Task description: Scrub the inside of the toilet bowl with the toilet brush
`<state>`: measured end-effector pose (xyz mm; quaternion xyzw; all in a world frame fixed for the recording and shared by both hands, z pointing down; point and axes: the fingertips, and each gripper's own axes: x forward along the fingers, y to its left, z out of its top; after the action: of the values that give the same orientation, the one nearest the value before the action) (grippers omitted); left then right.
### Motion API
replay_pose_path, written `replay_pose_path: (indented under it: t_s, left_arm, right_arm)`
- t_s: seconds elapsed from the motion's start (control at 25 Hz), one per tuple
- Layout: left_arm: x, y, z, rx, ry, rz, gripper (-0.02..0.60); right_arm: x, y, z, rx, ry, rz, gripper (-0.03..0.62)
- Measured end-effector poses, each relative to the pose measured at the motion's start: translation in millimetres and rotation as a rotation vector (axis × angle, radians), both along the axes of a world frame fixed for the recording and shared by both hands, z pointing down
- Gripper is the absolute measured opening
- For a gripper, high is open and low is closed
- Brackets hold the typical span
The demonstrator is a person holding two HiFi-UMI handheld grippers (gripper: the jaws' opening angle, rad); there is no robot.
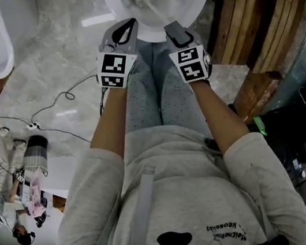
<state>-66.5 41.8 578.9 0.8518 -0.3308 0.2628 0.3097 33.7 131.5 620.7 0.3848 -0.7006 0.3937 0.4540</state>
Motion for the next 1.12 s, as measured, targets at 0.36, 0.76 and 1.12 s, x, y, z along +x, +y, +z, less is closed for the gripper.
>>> replay_pose_path:
  t_s: [0.36, 0.76, 1.12]
  left_arm:
    - [-2.5, -17.2, -0.3, 0.005, 0.002, -0.010, -0.005]
    - [-3.6, -34.1, 0.6, 0.002, -0.001, -0.020, -0.005]
    - [3.3, -46.4, 2.0, -0.004, 0.002, -0.021, -0.005]
  right_arm:
    - [-9.2, -24.8, -2.3, 0.022, -0.025, -0.006, 0.150]
    - [-12.3, -49.4, -3.1, 0.034, -0.042, -0.003, 0.150]
    - [-11.2, -74.4, -5.7, 0.053, -0.054, -0.014, 0.150]
